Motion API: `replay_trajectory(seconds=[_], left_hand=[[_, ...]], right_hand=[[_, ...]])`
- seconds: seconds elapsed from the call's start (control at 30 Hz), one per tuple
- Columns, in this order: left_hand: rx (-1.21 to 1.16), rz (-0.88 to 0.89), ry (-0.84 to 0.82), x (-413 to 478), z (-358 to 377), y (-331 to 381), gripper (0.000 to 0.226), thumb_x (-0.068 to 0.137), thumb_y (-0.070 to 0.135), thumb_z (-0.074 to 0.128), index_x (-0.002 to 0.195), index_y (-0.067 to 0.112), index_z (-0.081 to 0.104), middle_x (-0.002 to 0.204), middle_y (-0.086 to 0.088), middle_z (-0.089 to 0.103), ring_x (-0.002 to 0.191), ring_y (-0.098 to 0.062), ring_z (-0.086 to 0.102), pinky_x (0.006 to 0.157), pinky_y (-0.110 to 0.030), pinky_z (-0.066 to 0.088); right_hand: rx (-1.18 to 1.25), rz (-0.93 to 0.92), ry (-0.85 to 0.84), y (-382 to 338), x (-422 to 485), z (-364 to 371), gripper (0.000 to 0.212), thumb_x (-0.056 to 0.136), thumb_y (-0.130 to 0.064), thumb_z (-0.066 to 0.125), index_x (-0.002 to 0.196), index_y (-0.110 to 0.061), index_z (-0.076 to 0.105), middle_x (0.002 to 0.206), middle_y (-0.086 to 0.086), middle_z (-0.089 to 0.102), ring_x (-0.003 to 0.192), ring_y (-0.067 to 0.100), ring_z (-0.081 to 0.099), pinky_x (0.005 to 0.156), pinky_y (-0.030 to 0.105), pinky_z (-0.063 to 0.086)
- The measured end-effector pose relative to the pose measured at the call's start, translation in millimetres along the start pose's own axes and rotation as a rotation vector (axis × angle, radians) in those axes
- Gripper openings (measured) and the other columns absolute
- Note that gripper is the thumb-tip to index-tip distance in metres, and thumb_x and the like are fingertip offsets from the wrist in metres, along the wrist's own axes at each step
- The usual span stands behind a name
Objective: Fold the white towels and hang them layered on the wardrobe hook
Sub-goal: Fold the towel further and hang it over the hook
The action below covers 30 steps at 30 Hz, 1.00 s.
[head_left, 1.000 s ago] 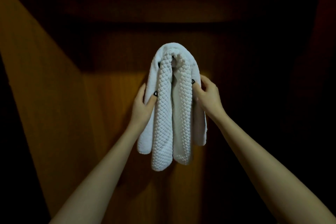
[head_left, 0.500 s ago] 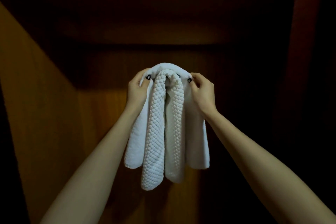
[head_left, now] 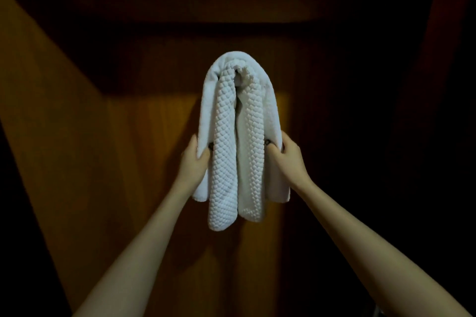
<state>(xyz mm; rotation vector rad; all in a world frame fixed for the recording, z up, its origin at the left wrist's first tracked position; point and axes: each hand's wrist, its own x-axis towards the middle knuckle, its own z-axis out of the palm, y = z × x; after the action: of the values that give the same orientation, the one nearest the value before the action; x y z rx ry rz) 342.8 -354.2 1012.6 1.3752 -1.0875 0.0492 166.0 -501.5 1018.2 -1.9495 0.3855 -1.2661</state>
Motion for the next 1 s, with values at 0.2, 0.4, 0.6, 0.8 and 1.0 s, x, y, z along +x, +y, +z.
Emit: replay_trajectory(seconds=[0.2, 0.4, 0.6, 0.8, 1.0], left_hand=[[0.084, -0.060, 0.103, -11.3, -8.4, -31.5, 0.018, 0.103, 0.011, 0.042, 0.102, 0.007, 0.059, 0.095, -0.026, 0.064, 0.082, -0.027, 0.059, 0.073, -0.040, 0.046], [0.078, -0.117, 0.060, -28.8, 13.9, -20.0, 0.029, 0.103, 0.013, 0.040, 0.127, 0.007, 0.055, 0.103, -0.004, 0.065, 0.093, -0.017, 0.062, 0.076, -0.018, 0.047], [-0.051, -0.106, 0.044, -56.7, 45.4, -12.1, 0.067, 0.086, 0.012, 0.073, 0.141, 0.012, 0.035, 0.122, 0.009, 0.056, 0.107, 0.006, 0.059, 0.078, -0.011, 0.052], [0.223, -0.147, 0.131, -50.9, 37.7, -25.3, 0.033, 0.091, 0.023, 0.066, 0.113, 0.010, 0.045, 0.114, -0.009, 0.061, 0.098, -0.023, 0.063, 0.071, -0.030, 0.051], [0.358, -0.134, 0.164, -55.7, 28.9, -27.3, 0.033, 0.094, 0.033, 0.061, 0.106, 0.016, 0.036, 0.103, 0.000, 0.057, 0.087, -0.023, 0.065, 0.065, -0.037, 0.058]], right_hand=[[-0.064, 0.072, -0.056, 30.9, -8.4, -2.8, 0.038, 0.103, -0.019, 0.045, 0.140, -0.024, 0.050, 0.121, -0.014, 0.061, 0.110, 0.004, 0.060, 0.088, 0.020, 0.052], [0.003, 0.124, -0.094, 23.8, -12.4, 13.3, 0.045, 0.105, -0.029, 0.039, 0.150, -0.031, 0.033, 0.135, -0.022, 0.042, 0.111, -0.020, 0.039, 0.079, -0.006, 0.031], [0.104, 0.117, -0.107, 23.6, -43.4, 29.5, 0.059, 0.090, -0.051, 0.063, 0.140, -0.046, 0.032, 0.139, -0.025, 0.047, 0.128, 0.000, 0.048, 0.102, 0.025, 0.044], [-0.071, 0.166, -0.012, 30.2, -45.8, 38.3, 0.043, 0.091, -0.025, 0.061, 0.133, -0.024, 0.050, 0.107, -0.011, 0.064, 0.102, 0.014, 0.064, 0.086, 0.037, 0.056], [-0.178, 0.183, -0.032, 31.4, -47.6, 27.3, 0.050, 0.097, -0.028, 0.056, 0.144, -0.017, 0.041, 0.120, 0.007, 0.065, 0.104, 0.024, 0.064, 0.089, 0.044, 0.055]])
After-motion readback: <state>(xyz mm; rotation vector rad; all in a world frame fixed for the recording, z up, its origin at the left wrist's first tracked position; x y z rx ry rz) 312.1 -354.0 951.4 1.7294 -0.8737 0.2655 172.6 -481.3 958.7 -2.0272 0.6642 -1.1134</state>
